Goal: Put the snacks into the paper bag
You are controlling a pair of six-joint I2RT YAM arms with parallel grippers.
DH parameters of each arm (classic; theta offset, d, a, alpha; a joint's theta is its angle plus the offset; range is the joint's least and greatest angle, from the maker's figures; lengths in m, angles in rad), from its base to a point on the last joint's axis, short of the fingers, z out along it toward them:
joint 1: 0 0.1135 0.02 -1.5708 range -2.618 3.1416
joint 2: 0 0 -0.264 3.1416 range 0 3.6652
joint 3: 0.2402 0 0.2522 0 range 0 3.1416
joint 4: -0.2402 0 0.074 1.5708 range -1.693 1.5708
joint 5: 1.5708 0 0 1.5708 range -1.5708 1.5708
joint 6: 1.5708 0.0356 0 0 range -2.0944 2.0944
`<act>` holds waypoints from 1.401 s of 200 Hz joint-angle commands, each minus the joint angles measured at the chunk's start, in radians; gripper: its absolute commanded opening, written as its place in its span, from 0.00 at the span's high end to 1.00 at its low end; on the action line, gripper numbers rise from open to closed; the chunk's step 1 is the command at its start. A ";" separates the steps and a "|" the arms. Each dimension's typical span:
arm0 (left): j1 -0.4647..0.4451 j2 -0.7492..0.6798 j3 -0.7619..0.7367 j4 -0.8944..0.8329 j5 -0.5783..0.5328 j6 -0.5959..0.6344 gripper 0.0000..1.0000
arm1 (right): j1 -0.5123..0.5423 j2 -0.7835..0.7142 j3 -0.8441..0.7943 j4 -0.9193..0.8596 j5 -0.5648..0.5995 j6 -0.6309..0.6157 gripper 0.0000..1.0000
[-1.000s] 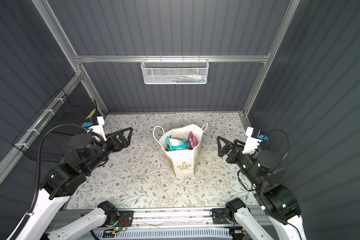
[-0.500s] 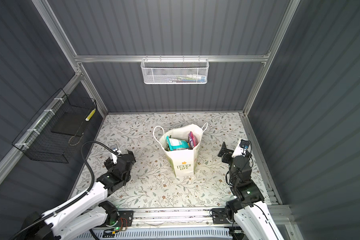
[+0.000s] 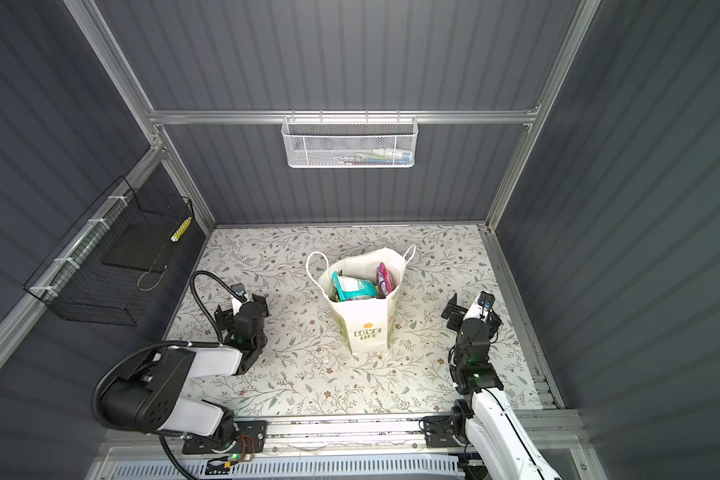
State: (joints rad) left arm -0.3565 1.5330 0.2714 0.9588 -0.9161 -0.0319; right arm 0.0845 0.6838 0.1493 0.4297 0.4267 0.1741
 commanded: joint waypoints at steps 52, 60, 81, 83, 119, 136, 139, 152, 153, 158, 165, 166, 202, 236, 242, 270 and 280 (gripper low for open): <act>0.055 0.197 -0.012 0.457 0.224 0.161 0.00 | -0.015 0.299 -0.033 0.410 -0.031 -0.081 0.01; 0.064 0.202 -0.014 0.468 0.255 0.162 0.00 | -0.018 0.334 -0.035 0.444 -0.034 -0.082 0.01; 0.106 0.190 -0.002 0.385 0.346 0.121 0.00 | -0.020 0.425 -0.047 0.604 -0.052 -0.092 0.01; 0.114 0.190 0.002 0.367 0.359 0.112 0.00 | -0.020 0.428 -0.047 0.613 -0.055 -0.092 0.01; 0.156 0.194 0.115 0.146 0.374 0.071 0.00 | -0.020 0.531 -0.029 0.702 -0.095 -0.129 0.01; 0.174 0.195 0.150 0.077 0.389 0.052 0.00 | -0.020 0.509 -0.014 0.640 -0.082 -0.131 0.01; 0.177 0.192 0.156 0.058 0.395 0.047 0.00 | -0.021 0.508 -0.008 0.628 -0.085 -0.133 0.01; 0.192 0.193 0.164 0.049 0.411 0.037 0.00 | -0.023 0.526 0.016 0.604 -0.106 -0.145 0.01; 0.193 0.194 0.165 0.051 0.411 0.037 0.00 | -0.023 0.529 0.018 0.604 -0.107 -0.146 0.01; 0.194 0.195 0.167 0.051 0.411 0.038 0.00 | -0.024 0.548 0.025 0.611 -0.111 -0.147 0.01; 0.194 0.194 0.165 0.048 0.411 0.037 0.00 | -0.026 0.589 0.032 0.649 -0.106 -0.148 0.01; 0.194 0.194 0.166 0.047 0.411 0.037 0.00 | -0.027 0.598 0.032 0.657 -0.105 -0.149 0.01; 0.194 0.193 0.164 0.051 0.411 0.036 0.00 | -0.029 0.814 0.049 0.858 -0.124 -0.173 0.01; 0.194 0.193 0.164 0.053 0.413 0.036 0.00 | -0.059 0.792 0.116 0.694 -0.223 -0.166 0.01; 0.194 0.193 0.164 0.052 0.412 0.038 0.00 | -0.066 0.782 0.125 0.658 -0.236 -0.159 0.01; 0.195 0.193 0.164 0.052 0.412 0.037 0.00 | -0.108 0.783 0.144 0.624 -0.366 -0.149 0.01; 0.195 0.194 0.164 0.052 0.412 0.036 0.00 | -0.150 0.781 0.162 0.578 -0.499 -0.145 0.01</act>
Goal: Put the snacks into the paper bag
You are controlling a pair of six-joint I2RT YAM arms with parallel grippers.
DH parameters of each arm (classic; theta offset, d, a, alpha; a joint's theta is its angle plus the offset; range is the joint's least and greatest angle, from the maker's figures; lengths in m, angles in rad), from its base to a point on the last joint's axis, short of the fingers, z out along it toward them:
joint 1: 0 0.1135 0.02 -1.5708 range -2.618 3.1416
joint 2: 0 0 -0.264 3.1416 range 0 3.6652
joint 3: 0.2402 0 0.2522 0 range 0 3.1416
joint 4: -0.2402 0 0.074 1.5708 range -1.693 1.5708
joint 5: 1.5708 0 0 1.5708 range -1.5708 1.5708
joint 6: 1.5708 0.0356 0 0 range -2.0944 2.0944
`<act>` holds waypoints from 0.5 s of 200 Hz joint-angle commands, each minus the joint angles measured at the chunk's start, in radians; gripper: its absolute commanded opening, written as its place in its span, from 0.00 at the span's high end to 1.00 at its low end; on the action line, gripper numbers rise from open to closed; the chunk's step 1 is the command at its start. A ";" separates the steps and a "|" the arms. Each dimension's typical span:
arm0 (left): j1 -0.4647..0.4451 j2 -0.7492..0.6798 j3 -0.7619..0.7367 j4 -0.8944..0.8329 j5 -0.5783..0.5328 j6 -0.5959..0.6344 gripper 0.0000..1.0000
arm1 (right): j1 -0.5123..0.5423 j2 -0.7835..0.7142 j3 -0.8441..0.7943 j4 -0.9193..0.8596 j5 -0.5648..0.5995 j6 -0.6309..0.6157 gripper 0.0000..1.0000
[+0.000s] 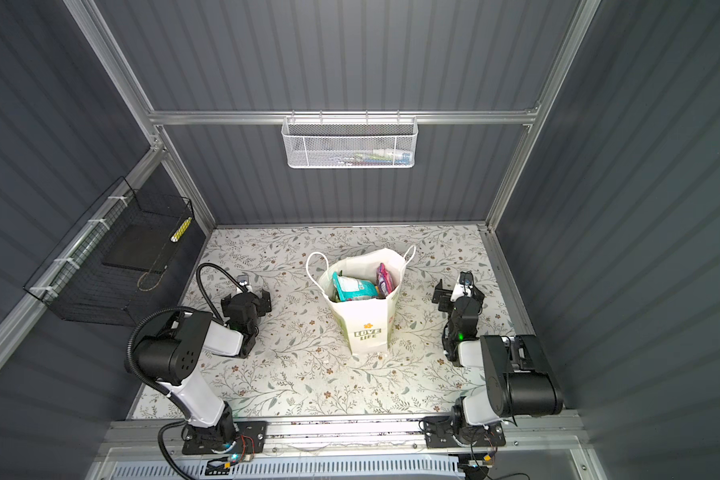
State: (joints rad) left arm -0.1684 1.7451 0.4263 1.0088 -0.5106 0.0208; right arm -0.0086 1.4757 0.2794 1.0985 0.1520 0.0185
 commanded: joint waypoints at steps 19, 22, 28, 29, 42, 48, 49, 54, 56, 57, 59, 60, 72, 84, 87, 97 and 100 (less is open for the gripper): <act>0.006 -0.018 0.009 0.001 0.007 -0.016 0.00 | -0.116 -0.008 0.054 -0.130 -0.348 0.044 0.01; 0.006 -0.018 0.009 0.001 0.007 -0.016 0.00 | -0.117 -0.005 0.051 -0.120 -0.351 0.045 0.01; 0.007 -0.018 0.009 0.001 0.007 -0.015 0.00 | -0.118 -0.003 0.048 -0.109 -0.353 0.046 0.01; 0.007 -0.018 0.009 0.001 0.007 -0.015 0.00 | -0.119 -0.003 0.049 -0.110 -0.353 0.046 0.01; 0.007 -0.019 0.010 0.001 0.007 -0.016 0.00 | -0.119 -0.006 0.051 -0.121 -0.353 0.046 0.01; 0.007 -0.019 0.009 0.000 0.007 -0.016 0.00 | -0.119 -0.005 0.049 -0.114 -0.354 0.046 0.01; 0.007 -0.018 0.009 0.000 0.007 -0.016 0.00 | -0.119 -0.005 0.049 -0.113 -0.354 0.045 0.01; 0.007 -0.018 0.010 0.001 0.007 -0.016 0.00 | -0.119 -0.004 0.049 -0.113 -0.354 0.046 0.01; 0.006 -0.019 0.009 0.001 0.007 -0.016 0.00 | -0.119 -0.005 0.049 -0.113 -0.355 0.046 0.01; 0.007 -0.018 0.009 0.001 0.007 -0.016 0.00 | -0.120 -0.005 0.049 -0.114 -0.355 0.046 0.01; 0.007 -0.018 0.009 0.001 0.007 -0.016 0.00 | -0.120 -0.005 0.049 -0.115 -0.355 0.046 0.01; 0.007 -0.019 0.009 0.001 0.007 -0.016 0.00 | -0.120 -0.005 0.049 -0.115 -0.355 0.046 0.01; 0.007 -0.019 0.009 0.001 0.007 -0.016 0.00 | -0.120 -0.008 0.043 -0.106 -0.356 0.045 0.01; 0.007 -0.019 0.009 0.002 0.007 -0.016 0.00 | -0.119 -0.011 0.038 -0.099 -0.356 0.045 0.01; 0.007 -0.019 0.009 0.002 0.007 -0.016 0.00 | -0.118 -0.012 0.037 -0.096 -0.356 0.045 0.01; 0.007 -0.019 0.009 0.002 0.007 -0.016 0.00 | -0.119 -0.012 0.035 -0.095 -0.356 0.044 0.01; 0.006 -0.020 0.009 0.002 0.007 -0.016 0.00 | -0.119 -0.012 0.036 -0.096 -0.358 0.043 0.01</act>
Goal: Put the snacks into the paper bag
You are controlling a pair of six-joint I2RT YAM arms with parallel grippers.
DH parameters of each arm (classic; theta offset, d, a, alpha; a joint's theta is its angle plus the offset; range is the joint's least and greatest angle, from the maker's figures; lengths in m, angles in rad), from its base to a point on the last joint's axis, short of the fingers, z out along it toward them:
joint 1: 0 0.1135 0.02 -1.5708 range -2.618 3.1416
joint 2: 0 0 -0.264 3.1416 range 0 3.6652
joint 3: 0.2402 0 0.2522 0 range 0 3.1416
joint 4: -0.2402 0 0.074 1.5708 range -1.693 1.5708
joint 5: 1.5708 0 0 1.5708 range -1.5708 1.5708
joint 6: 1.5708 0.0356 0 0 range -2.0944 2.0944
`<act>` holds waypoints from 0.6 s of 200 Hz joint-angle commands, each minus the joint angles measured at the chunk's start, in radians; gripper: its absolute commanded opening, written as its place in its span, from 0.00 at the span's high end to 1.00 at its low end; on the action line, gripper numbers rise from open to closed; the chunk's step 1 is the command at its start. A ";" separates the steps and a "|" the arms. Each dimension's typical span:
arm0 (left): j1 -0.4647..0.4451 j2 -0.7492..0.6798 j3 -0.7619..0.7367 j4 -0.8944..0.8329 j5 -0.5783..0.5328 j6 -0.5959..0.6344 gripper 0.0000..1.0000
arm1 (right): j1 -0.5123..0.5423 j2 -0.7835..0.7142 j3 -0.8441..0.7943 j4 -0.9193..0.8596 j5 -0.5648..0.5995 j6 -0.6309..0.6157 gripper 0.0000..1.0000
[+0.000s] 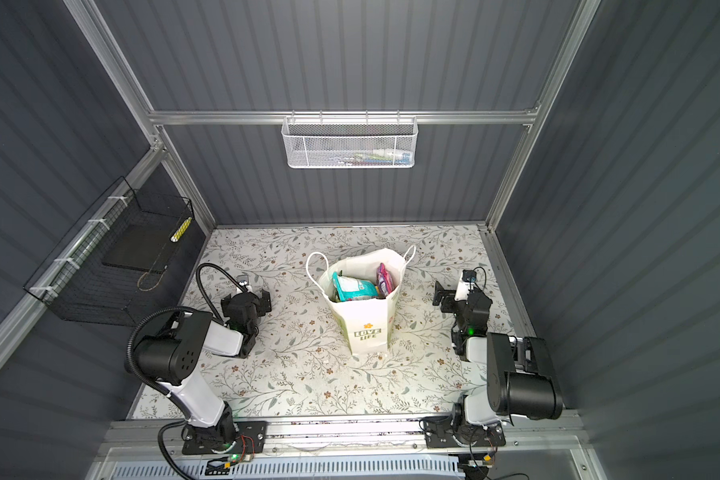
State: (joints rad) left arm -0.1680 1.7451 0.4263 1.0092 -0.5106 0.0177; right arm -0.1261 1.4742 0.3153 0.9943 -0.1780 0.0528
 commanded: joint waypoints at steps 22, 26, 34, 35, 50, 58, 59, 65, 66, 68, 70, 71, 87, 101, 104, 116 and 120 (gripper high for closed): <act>0.007 -0.018 0.009 0.002 0.007 -0.013 0.00 | 0.016 -0.013 0.002 0.000 -0.027 -0.014 0.01; 0.007 -0.018 0.009 0.002 0.007 -0.013 0.00 | 0.018 -0.012 0.002 0.000 -0.024 -0.016 0.01; 0.007 -0.019 0.010 0.000 0.007 -0.013 0.00 | 0.020 -0.013 0.002 0.001 -0.020 -0.016 0.01; 0.007 -0.019 0.009 0.000 0.007 -0.013 0.00 | 0.020 -0.013 0.002 0.001 -0.020 -0.016 0.01; 0.007 -0.018 0.010 0.000 0.006 -0.013 0.00 | 0.022 -0.013 0.001 0.001 -0.018 -0.016 0.01; 0.006 -0.018 0.009 0.000 0.007 -0.013 0.00 | 0.022 -0.014 0.001 0.001 -0.017 -0.016 0.01; 0.007 -0.018 0.009 0.000 0.007 -0.013 0.00 | 0.022 -0.013 0.001 0.001 -0.016 -0.017 0.01; 0.007 -0.018 0.009 0.000 0.007 -0.012 0.00 | 0.023 -0.013 0.001 0.001 -0.017 -0.016 0.01; 0.007 -0.018 0.009 0.000 0.006 -0.012 0.00 | 0.022 -0.013 0.002 0.001 -0.017 -0.016 0.01; 0.007 -0.018 0.009 0.000 0.007 -0.014 0.00 | 0.022 -0.013 0.002 0.001 -0.018 -0.016 0.01; 0.007 -0.018 0.009 0.000 0.007 -0.013 0.00 | 0.023 -0.013 0.002 0.001 -0.017 -0.016 0.01; 0.007 -0.018 0.009 0.000 0.007 -0.013 0.00 | 0.022 -0.013 0.002 0.001 -0.017 -0.016 0.01; 0.007 -0.018 0.010 0.000 0.007 -0.013 0.00 | 0.022 -0.014 0.002 0.001 -0.018 -0.016 0.01; 0.007 -0.018 0.009 0.000 0.007 -0.013 0.00 | 0.022 -0.014 0.002 0.001 -0.018 -0.016 0.01; 0.007 -0.019 0.009 0.000 0.007 -0.013 0.00 | 0.022 -0.014 0.002 0.001 -0.018 -0.016 0.01; 0.007 -0.018 0.009 0.000 0.007 -0.013 0.00 | 0.022 -0.014 0.002 0.001 -0.018 -0.016 0.01; 0.007 -0.018 0.009 0.000 0.007 -0.013 0.00 | 0.022 -0.014 0.002 0.001 -0.018 -0.016 0.01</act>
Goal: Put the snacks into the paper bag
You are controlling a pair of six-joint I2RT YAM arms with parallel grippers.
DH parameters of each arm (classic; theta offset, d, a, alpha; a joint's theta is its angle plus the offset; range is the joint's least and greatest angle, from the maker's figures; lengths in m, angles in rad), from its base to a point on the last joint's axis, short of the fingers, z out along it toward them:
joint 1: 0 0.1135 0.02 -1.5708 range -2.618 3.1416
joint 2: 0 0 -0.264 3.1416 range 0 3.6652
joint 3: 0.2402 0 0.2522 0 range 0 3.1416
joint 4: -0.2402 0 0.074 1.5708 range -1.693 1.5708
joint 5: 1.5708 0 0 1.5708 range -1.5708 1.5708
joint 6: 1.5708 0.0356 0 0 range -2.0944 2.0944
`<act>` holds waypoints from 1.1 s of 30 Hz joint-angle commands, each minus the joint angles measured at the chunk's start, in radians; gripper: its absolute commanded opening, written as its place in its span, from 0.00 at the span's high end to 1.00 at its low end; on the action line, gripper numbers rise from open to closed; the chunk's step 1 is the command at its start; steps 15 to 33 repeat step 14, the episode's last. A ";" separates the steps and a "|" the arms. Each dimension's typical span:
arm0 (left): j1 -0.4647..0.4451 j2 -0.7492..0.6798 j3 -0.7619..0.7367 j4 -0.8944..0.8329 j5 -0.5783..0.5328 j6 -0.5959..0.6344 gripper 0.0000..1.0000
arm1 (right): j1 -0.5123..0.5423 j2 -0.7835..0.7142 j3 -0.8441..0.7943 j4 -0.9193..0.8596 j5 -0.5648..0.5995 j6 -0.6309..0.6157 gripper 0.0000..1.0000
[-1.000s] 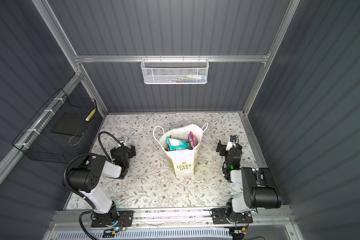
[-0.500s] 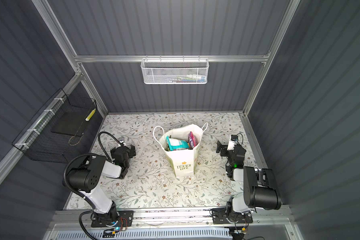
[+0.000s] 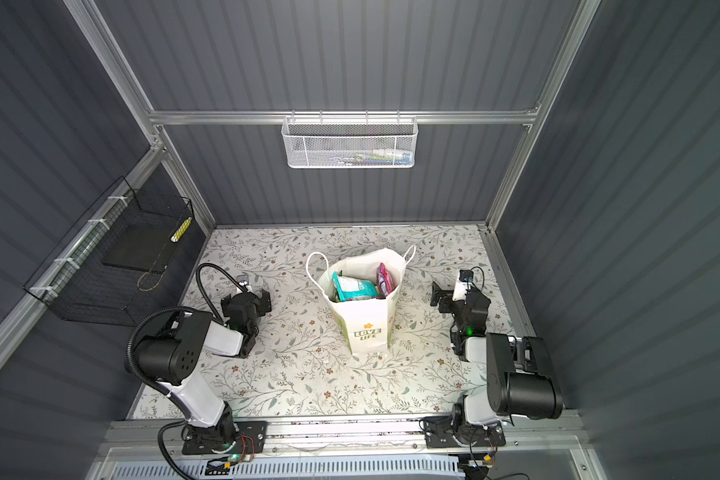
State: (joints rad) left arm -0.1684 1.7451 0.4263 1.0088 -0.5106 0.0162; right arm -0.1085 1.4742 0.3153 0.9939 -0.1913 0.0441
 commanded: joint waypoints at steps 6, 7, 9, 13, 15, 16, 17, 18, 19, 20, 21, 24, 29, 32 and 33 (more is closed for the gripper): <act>0.007 -0.018 0.016 -0.010 0.012 -0.011 0.00 | 0.005 -0.014 0.002 0.002 -0.005 -0.007 0.01; 0.011 -0.016 0.024 -0.023 0.030 -0.013 0.00 | 0.004 -0.014 0.002 0.002 -0.005 -0.007 0.01; 0.071 -0.031 0.044 -0.099 0.143 -0.049 0.00 | 0.004 -0.014 0.002 0.002 -0.005 -0.007 0.01; 0.072 -0.026 0.033 -0.062 0.142 -0.036 0.00 | 0.004 -0.014 0.002 0.002 -0.005 -0.007 0.01; 0.072 -0.027 0.029 -0.061 0.142 -0.038 0.00 | 0.004 -0.014 0.002 0.002 -0.006 -0.007 0.01; 0.072 -0.027 0.029 -0.061 0.142 -0.038 0.00 | 0.004 -0.014 0.002 0.002 -0.006 -0.007 0.01; 0.072 -0.027 0.029 -0.061 0.142 -0.038 0.00 | 0.004 -0.014 0.002 0.002 -0.006 -0.007 0.01; 0.072 -0.027 0.029 -0.061 0.142 -0.038 0.00 | 0.004 -0.014 0.002 0.002 -0.006 -0.007 0.01; 0.072 -0.027 0.029 -0.061 0.142 -0.038 0.00 | 0.004 -0.014 0.002 0.002 -0.006 -0.007 0.01; 0.072 -0.027 0.029 -0.061 0.142 -0.038 0.00 | 0.004 -0.014 0.002 0.002 -0.006 -0.007 0.01; 0.072 -0.027 0.029 -0.061 0.142 -0.038 0.00 | 0.004 -0.014 0.002 0.002 -0.006 -0.007 0.01; 0.072 -0.027 0.029 -0.061 0.142 -0.038 0.00 | 0.004 -0.014 0.002 0.002 -0.006 -0.007 0.01; 0.072 -0.027 0.029 -0.061 0.142 -0.038 0.00 | 0.004 -0.014 0.002 0.002 -0.006 -0.007 0.01; 0.072 -0.027 0.029 -0.061 0.142 -0.038 0.00 | 0.004 -0.014 0.002 0.002 -0.006 -0.007 0.01; 0.072 -0.027 0.029 -0.061 0.142 -0.038 0.00 | 0.004 -0.014 0.002 0.002 -0.006 -0.007 0.01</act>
